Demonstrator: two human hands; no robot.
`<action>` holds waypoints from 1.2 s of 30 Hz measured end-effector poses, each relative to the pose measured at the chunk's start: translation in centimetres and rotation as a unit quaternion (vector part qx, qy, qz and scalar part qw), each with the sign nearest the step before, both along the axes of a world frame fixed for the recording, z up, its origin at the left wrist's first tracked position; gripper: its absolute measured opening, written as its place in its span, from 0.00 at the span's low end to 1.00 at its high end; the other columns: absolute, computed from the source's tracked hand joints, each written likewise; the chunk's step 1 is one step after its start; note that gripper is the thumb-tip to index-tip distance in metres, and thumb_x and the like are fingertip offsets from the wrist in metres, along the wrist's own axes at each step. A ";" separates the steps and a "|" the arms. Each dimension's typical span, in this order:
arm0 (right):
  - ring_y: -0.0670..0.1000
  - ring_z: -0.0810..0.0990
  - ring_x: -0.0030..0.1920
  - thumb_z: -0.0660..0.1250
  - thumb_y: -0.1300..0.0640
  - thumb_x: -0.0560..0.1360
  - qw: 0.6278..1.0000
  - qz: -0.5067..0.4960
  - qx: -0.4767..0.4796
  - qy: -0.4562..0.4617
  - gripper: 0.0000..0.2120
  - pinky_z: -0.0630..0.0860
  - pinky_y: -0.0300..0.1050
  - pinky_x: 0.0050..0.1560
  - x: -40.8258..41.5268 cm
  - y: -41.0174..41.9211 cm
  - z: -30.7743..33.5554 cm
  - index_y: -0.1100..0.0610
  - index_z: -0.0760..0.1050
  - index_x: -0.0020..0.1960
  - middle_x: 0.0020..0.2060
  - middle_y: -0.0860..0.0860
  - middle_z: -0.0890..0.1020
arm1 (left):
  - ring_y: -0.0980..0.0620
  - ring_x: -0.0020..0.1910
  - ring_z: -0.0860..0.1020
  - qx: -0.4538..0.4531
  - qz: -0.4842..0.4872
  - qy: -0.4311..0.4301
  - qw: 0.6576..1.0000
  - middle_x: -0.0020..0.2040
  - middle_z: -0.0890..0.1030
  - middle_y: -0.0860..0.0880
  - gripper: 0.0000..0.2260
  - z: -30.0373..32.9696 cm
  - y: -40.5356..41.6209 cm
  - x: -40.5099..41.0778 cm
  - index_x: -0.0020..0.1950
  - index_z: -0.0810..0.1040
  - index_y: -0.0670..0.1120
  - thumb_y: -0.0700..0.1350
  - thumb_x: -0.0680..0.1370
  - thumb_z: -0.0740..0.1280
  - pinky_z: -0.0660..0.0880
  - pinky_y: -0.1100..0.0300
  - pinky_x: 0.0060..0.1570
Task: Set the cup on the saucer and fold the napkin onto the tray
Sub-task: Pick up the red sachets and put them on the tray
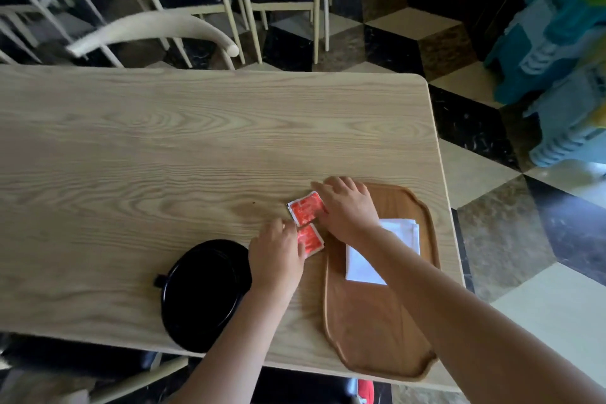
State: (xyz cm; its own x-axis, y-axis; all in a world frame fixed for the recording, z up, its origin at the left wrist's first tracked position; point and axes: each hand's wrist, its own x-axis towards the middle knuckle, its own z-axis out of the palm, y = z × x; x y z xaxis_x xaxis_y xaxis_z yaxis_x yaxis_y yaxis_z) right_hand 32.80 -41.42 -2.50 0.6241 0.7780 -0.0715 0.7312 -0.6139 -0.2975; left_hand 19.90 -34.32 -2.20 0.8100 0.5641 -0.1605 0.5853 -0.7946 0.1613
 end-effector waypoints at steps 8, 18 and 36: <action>0.57 0.70 0.61 0.63 0.57 0.71 0.998 -0.022 -0.062 -0.004 0.16 0.62 0.52 0.59 0.0 2.3 0.2 0.54 0.70 0.59 0.57 0.54 0.74 | 0.45 0.55 0.74 -0.042 0.029 0.006 0.999 0.53 0.76 0.44 0.10 0.2 0.5 0.2 0.54 0.75 0.44 0.47 0.76 0.61 0.70 0.53 0.50; 0.55 0.83 0.37 0.68 0.61 0.70 0.826 -0.265 0.293 0.402 0.05 0.81 0.52 0.44 -0.4 -3.5 8.6 0.52 0.74 0.41 0.39 0.57 0.83 | 0.53 0.32 0.77 -0.482 0.259 -0.260 0.796 0.33 0.78 0.45 0.06 6.6 1.5 -1.6 0.36 0.75 0.43 0.46 0.66 0.67 0.77 0.59 0.34; 0.50 0.80 0.39 0.72 0.60 0.70 0.786 -0.218 0.410 0.407 0.09 0.76 0.38 0.43 -8.2 -8.2 19.9 0.52 0.77 0.48 0.37 0.55 0.80 | 0.50 0.43 0.83 -0.631 0.230 -0.447 0.591 0.43 0.84 0.43 0.07 19.0 -6.0 -2.7 0.52 0.76 0.38 0.33 0.76 0.62 0.79 0.59 0.50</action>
State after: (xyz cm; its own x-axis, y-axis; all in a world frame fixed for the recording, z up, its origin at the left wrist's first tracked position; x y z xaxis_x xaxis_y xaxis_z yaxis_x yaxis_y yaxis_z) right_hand 24.56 -49.64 17.45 0.8514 0.4959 -0.1709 -0.1334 -0.1103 -0.9849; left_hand 17.22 -40.29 16.78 0.6972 0.6456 -0.3117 -0.0745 0.4977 0.8641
